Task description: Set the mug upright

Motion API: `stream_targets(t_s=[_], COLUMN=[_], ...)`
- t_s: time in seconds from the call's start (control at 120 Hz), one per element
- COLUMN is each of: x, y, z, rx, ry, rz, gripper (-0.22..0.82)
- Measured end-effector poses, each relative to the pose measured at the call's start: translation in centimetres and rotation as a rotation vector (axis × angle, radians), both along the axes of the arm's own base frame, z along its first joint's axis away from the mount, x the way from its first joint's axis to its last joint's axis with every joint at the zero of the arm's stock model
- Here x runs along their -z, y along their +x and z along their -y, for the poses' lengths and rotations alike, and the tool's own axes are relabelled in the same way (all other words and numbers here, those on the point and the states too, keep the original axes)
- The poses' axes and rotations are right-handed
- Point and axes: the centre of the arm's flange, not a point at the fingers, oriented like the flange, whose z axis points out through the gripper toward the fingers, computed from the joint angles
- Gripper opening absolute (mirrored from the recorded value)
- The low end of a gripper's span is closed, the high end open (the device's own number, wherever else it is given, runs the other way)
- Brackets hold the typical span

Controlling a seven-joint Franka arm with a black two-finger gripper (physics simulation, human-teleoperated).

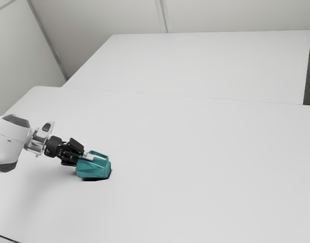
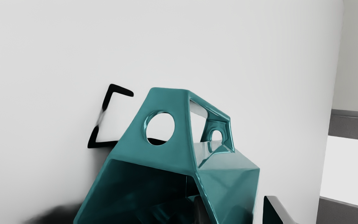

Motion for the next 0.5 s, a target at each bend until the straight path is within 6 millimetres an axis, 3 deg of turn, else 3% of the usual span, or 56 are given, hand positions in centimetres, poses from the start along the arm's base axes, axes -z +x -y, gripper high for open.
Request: stream_targets(t_s=[0.5], x=[-0.96], y=[0.24], z=[-0.06], rx=[0.01], ry=[0.02], rz=[0.017], gripper=[-0.14])
